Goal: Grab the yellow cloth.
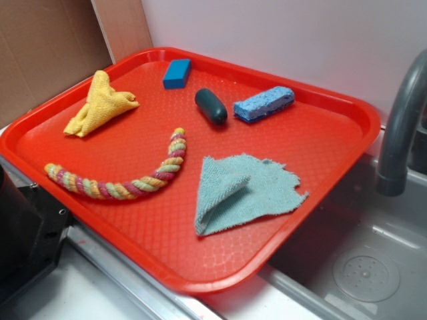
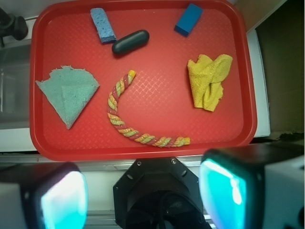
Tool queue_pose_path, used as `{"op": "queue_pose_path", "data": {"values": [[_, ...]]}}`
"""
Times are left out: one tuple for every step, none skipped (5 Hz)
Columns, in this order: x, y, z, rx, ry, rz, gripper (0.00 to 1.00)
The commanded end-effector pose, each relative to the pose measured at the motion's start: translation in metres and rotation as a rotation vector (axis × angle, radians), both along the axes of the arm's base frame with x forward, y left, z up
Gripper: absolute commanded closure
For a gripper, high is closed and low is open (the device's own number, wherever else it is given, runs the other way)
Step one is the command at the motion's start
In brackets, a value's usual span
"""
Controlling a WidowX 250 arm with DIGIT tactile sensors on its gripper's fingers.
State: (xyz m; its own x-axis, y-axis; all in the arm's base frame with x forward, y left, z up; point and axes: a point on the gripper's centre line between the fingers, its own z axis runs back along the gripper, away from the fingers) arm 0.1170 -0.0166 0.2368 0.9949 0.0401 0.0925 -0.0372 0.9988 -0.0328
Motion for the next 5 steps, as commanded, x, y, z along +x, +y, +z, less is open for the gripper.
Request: {"op": "queue_pose_path", "data": {"values": [[0.0, 0.0, 0.0, 0.0, 0.0, 0.0, 0.0], [0.031, 0.05, -0.05, 0.119, -0.034, 0.252, 0.0], [0.072, 0.11, -0.084, 0.198, -0.147, 0.512, 0.0], [0.091, 0.142, -0.137, 0.189, -0.094, 0.761, 0.0], [0.097, 0.145, -0.189, 0.092, -0.047, 0.725, 0.0]]}}
